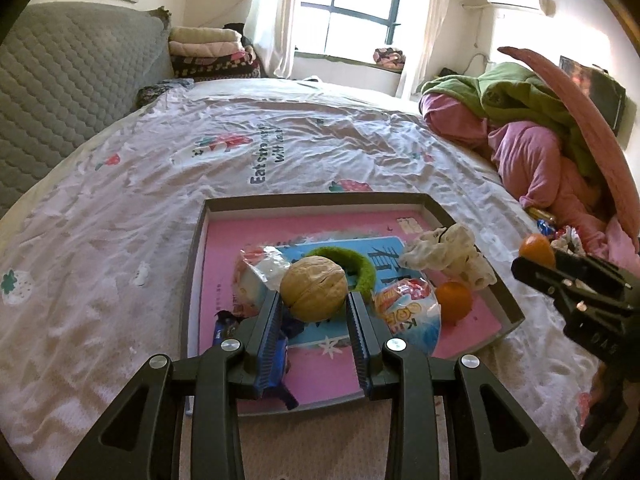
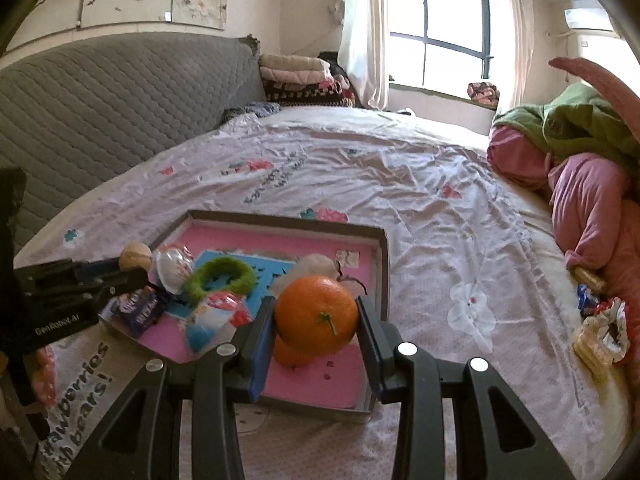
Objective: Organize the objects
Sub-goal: 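Lower the beige ball into the tray while the right tool lowers the tangerine beside the other tangerine, then open the left tool to release the beige ball while the right tool releases the tangerine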
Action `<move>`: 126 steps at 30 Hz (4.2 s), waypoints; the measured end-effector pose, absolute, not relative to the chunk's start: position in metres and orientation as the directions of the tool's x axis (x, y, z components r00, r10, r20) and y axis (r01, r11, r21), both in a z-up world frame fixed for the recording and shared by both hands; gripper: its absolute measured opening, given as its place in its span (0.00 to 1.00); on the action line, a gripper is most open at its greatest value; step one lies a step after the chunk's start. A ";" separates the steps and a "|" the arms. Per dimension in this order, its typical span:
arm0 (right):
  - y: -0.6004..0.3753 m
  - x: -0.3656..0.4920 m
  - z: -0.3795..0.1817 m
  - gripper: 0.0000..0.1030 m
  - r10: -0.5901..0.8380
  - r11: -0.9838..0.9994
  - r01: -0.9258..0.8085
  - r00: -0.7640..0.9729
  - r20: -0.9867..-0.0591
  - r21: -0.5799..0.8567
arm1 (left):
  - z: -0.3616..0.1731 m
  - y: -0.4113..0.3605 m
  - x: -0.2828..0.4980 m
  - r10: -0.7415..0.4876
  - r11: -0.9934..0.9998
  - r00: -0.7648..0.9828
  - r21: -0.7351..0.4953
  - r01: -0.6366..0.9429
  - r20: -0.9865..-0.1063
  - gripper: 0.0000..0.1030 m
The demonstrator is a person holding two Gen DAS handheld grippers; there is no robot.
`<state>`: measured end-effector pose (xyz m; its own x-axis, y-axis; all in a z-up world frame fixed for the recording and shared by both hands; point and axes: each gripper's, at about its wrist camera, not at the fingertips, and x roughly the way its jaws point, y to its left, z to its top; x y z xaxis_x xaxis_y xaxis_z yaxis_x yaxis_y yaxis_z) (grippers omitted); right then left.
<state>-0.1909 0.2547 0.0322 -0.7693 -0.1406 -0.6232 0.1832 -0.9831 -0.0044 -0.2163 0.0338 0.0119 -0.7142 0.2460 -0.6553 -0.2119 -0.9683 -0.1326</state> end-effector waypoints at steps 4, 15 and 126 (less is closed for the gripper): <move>0.258 -0.198 0.016 0.38 -0.127 -0.985 0.174 -0.743 -0.657 -0.007 | 0.004 0.038 -0.220 0.248 -0.967 -0.704 -0.132 -0.216 -0.665 0.33; 0.262 -0.208 -0.010 0.38 -0.119 -0.986 0.168 -0.693 -0.711 0.001 | -0.011 0.050 -0.220 0.252 -0.964 -0.686 -0.116 -0.238 -0.683 0.33; 0.244 -0.205 0.009 0.67 -0.120 -0.984 0.177 -0.716 -0.688 -0.012 | -0.001 0.049 -0.213 0.182 -0.982 -0.696 -0.098 -0.160 -0.695 0.75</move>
<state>-0.2045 0.2441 0.0086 -0.7159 -0.1202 -0.6878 0.1772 -0.9841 -0.0124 -0.2131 0.0489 -0.0006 -0.6957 0.1824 -0.6948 -0.1596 -0.9823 -0.0981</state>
